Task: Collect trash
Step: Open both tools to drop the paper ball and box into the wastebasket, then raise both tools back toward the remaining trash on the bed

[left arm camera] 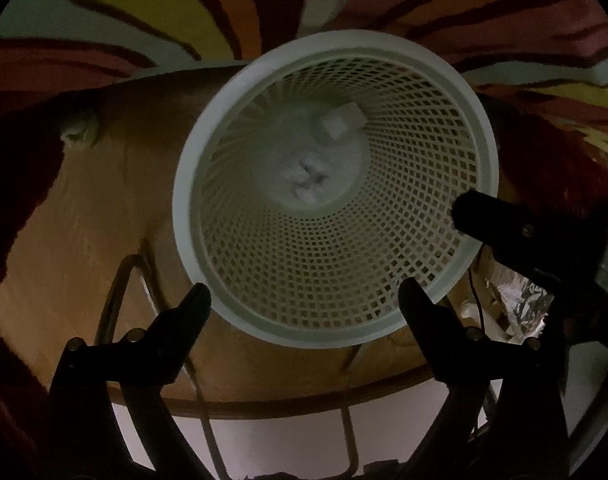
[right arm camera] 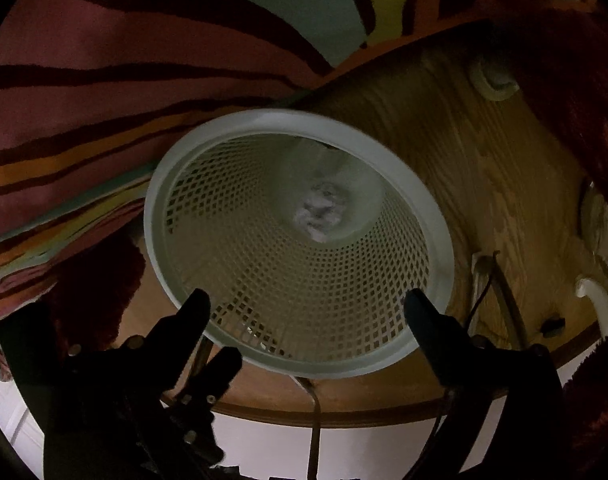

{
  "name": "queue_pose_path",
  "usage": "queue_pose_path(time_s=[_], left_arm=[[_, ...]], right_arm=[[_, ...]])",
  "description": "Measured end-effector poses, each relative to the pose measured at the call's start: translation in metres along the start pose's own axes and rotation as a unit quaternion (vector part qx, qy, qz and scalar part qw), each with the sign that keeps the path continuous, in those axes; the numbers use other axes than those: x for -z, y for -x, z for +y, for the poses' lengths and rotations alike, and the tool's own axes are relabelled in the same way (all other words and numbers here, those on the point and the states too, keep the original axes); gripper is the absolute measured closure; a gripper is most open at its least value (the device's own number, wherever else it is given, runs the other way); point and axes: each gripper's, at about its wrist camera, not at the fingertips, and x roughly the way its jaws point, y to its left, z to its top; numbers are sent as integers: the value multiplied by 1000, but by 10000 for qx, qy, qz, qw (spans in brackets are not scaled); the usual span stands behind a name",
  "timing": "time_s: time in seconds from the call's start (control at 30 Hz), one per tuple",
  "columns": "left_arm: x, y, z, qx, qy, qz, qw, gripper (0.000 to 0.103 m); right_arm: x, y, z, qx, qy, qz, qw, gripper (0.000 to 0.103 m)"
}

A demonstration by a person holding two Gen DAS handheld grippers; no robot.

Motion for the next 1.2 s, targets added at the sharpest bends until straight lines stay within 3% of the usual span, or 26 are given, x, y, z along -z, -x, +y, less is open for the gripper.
queue_pose_path(time_s=[0.2,0.37,0.7,0.93,1.1,1.2], left_arm=[[8,-2,17,145,311,-7,9994,11],[15,0,13,391,239,89,9989,11],[33,43,1,230,-127,-503,9984,11],[48,74,-1,316,-324,-820,9956,11],[69,110,-3,333,-571,-1274,9896,11],[85,136,-7,57,-839,-1764,9807,11]], right_arm=[[2,0,-5,-78,-186,-27,9998,10],[8,11,-8,-230,-197,-85,9995,10],[28,54,-1,-415,66,-707,9966,10],[41,84,0,-497,259,-1158,9917,10],[55,107,2,-449,553,-1526,9857,10],[66,125,10,-356,880,-1879,9776,10]])
